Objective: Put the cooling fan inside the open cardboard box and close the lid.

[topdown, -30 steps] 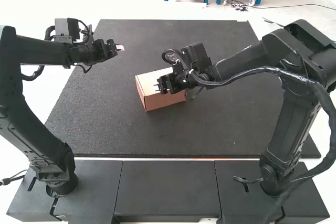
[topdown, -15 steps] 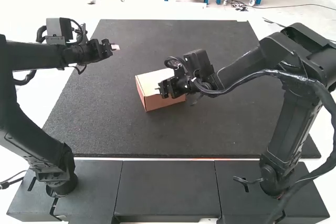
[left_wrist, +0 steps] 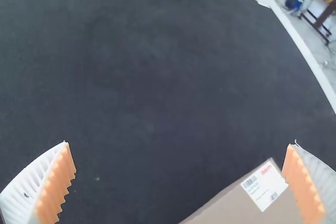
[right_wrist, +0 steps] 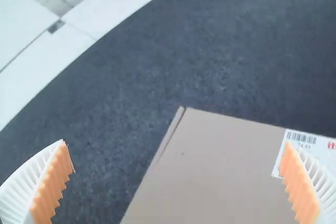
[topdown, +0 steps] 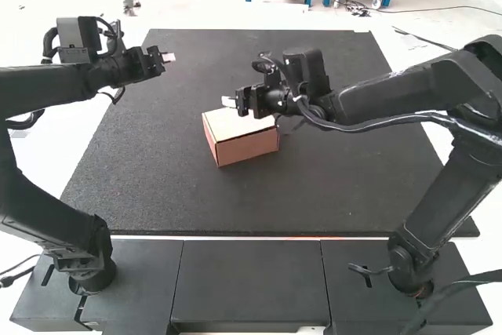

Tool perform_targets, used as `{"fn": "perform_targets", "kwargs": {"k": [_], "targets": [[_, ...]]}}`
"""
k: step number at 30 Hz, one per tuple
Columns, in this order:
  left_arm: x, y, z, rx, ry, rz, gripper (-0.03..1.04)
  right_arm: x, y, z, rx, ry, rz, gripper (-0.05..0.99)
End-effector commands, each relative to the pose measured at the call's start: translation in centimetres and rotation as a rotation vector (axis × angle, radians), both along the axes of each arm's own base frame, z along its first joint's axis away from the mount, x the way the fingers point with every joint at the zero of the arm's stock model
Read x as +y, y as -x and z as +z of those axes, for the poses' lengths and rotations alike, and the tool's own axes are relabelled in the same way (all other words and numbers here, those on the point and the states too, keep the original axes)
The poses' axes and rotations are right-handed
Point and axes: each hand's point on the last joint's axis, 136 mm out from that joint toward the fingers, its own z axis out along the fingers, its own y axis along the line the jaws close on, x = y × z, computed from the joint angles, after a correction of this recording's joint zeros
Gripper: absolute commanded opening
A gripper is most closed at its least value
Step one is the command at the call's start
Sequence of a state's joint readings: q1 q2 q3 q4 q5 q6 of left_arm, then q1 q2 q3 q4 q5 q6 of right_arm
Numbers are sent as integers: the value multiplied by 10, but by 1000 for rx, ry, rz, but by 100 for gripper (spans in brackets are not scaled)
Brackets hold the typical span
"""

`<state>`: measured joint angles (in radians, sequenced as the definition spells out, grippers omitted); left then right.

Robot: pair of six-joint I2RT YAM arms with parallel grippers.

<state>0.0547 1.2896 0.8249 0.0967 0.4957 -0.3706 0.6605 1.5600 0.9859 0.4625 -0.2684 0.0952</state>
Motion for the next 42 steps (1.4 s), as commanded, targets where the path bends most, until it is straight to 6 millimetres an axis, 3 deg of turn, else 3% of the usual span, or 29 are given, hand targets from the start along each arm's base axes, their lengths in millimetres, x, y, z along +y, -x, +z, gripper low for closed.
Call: {"fn": "perform_targets", "kwargs": {"k": [1, 4, 8, 12, 19, 22, 32, 42], "targets": [[7, 8, 19, -75, -40, 39, 93, -29, -22, 34, -61, -42, -135, 91], [23, 17, 30, -147, -116, 126, 93, -62, -27, 38, -121, -9, -239, 91], [43, 36, 53, -306, -212, 258, 94, -116, -33, 64, -325, 11, -442, 91], [45, 60, 70, -451, -254, 334, 96, -150, -21, 79, -498, 37, -527, 91], [40, 86, 66, -529, -285, 366, 96, -227, 13, 103, -642, 9, -714, 91], [40, 92, 60, -537, -285, 377, 96, -251, 20, 102, -673, 39, -775, 91], [53, 122, 52, -618, -322, 444, 96, -298, 49, 94, -771, 81, -902, 91], [57, 150, 58, -705, -310, 468, 96, -304, 77, 73, -800, 66, -907, 91]]}}
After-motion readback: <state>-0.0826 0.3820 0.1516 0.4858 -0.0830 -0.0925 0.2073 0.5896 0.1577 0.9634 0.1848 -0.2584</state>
